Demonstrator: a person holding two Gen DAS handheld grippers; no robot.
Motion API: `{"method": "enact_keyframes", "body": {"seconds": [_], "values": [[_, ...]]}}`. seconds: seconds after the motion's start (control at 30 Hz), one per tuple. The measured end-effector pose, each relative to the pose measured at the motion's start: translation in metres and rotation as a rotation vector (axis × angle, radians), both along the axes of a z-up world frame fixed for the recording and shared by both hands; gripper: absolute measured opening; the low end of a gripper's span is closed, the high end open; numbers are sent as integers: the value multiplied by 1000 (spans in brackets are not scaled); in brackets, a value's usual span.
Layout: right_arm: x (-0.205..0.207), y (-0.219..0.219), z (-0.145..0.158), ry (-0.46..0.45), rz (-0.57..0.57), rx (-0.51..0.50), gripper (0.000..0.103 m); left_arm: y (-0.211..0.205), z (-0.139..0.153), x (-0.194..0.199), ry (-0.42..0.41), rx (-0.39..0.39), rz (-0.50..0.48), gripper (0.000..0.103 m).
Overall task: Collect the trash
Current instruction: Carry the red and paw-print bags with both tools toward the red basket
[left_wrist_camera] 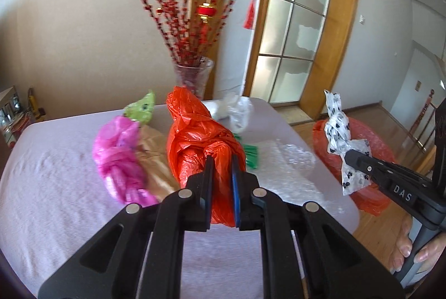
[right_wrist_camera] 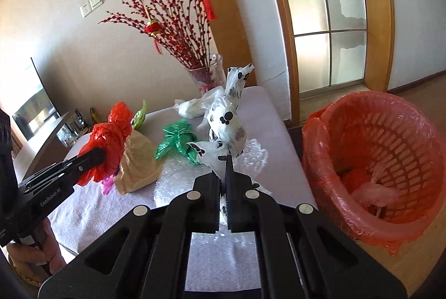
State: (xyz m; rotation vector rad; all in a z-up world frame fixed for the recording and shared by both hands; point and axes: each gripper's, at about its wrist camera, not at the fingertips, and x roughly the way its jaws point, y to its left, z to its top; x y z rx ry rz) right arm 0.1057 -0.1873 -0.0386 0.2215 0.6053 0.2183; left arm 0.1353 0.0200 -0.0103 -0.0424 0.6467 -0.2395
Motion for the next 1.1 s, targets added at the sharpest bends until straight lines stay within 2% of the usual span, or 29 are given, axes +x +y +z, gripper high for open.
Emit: {"method": "enact_keyframes", "body": {"seconds": [0.37,1.1], "values": [[-11,-60,-2,-10,-163,30,4,-75,-4,7,9,-22,-166,12],[-31,-155,1,-42,-380,88,4,-194,-11,18,7,-76,-427,12]]}}
